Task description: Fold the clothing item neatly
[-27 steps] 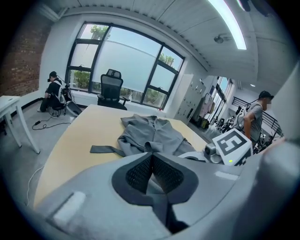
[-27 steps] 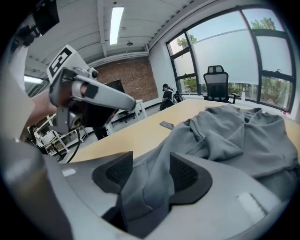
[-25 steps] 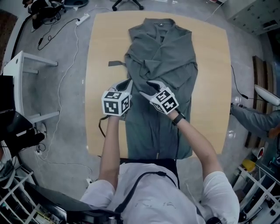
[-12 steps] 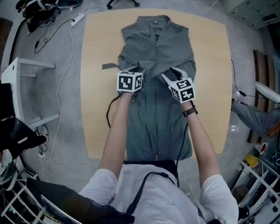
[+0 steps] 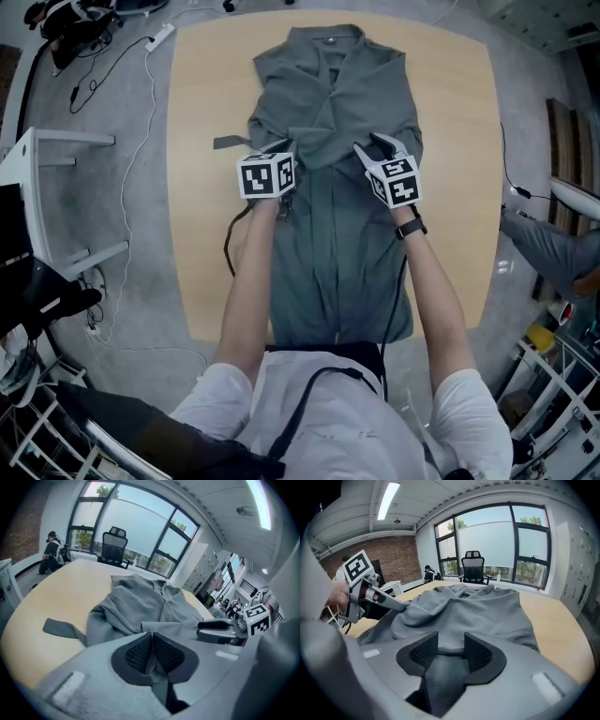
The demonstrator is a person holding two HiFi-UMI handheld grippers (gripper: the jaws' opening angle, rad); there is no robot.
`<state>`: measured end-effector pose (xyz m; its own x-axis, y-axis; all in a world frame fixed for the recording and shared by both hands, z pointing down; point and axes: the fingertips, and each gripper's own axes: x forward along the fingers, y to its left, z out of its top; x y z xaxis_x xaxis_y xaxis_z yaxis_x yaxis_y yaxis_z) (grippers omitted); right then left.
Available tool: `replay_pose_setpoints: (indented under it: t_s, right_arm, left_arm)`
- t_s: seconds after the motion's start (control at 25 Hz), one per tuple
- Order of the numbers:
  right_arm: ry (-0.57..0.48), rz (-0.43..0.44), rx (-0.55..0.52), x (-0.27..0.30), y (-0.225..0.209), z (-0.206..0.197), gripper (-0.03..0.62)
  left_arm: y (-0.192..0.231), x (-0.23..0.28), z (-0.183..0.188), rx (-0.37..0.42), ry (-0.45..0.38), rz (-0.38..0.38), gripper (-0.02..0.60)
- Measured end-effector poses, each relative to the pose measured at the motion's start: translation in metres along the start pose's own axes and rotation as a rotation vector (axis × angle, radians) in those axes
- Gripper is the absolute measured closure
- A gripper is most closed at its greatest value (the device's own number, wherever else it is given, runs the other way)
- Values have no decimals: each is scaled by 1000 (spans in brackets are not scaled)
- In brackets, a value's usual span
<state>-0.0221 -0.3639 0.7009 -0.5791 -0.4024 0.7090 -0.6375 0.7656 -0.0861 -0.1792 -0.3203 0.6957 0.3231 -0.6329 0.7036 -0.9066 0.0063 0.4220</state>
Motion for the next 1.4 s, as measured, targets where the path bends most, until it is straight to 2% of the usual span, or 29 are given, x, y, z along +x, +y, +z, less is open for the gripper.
replay_pose_setpoints:
  t_s: [0.12,0.24,0.32,0.4,0.44,0.48,0.52,0.6,0.72,0.96,1.0,1.04,1.08,1.2,1.4]
  right_arm:
    - [1,-6,19,0,-3,-2,419]
    - [9,-5,20,1,-3,-4,419]
    - [21,-8,14,4,-3,-6,419]
    - [28,-17,12,6,-3,-7,414]
    - [27,-22,14,5,-3,-7,407]
    - [20,-27,17,3,-2,-5,405]
    - [9,-31,21,0,0,-3,406]
    - [-17,-35,30,-9,6,2,407]
    - [-55,-28,56,-24,24,7,407]
    - [-111,-5,94,-81,77,-10,432]
    - [-121,-3,97,-91,86,-12,446]
    - [-132,0,105,-100,95,-14,466]
    - [-146,2,118,-109,106,-15,493]
    - [-196,7,163,-133,140,-13,588]
    - [-260,8,209,-169,195,-22,589]
  left_arm:
    - [19,-24,11,-83,-73,26,568]
    - [35,-40,11,-161,-111,22,566]
    - [39,-37,3,-187,-100,10,565]
    - [45,-31,-5,-184,-70,31,560]
    - [48,-31,-7,-178,-63,48,553]
    - [49,-33,-7,-172,-65,58,501]
    - [48,-36,-5,-163,-73,62,476]
    - [40,-43,0,-109,-87,65,474]
    - [15,-54,-1,17,-76,62,474]
    - [-24,-111,-31,127,-75,-12,476]
    - [-28,-122,-34,139,-93,-18,479]
    - [-31,-133,-37,149,-113,-23,515]
    - [-33,-143,-41,158,-132,-31,578]
    - [-42,-172,-57,165,-165,-75,580]
    - [-67,-212,-101,199,-177,-121,580]
